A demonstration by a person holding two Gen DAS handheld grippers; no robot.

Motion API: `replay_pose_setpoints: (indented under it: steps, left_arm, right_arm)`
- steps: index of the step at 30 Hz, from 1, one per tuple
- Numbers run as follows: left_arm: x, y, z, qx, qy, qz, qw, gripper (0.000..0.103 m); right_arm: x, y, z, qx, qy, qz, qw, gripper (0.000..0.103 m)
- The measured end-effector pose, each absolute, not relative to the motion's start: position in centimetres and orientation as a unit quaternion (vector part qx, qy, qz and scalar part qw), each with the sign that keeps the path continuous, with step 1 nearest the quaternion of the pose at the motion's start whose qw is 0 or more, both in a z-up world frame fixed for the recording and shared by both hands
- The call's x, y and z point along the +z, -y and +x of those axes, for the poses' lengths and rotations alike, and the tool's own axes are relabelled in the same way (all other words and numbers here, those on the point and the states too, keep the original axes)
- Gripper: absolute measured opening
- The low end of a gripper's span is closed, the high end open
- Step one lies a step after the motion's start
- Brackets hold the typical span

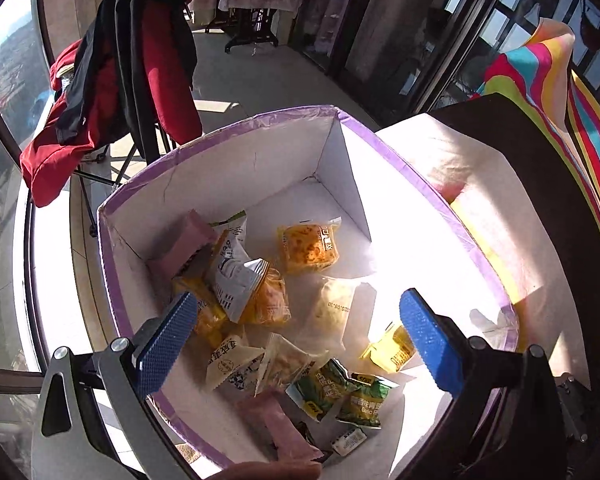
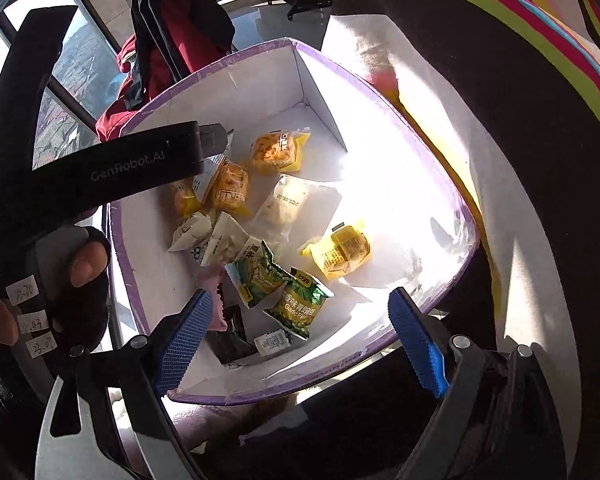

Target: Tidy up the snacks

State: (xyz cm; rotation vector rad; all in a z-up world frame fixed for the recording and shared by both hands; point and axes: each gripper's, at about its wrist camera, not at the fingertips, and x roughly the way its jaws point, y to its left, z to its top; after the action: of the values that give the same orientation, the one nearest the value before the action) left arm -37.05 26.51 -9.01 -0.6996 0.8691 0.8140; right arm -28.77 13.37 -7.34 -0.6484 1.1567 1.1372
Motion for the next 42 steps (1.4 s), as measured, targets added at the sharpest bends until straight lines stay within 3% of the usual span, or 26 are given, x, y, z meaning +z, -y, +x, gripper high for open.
replay_pose_setpoints:
  steps: [42]
  left_arm:
    - [-9.73, -26.41, -36.51, 0.378, -0.416, -0.326, 0.761, 0.101]
  right_arm:
    - [-8.09, -13.04, -28.53, 0.493, -0.528, -0.274, 0.634, 0.087]
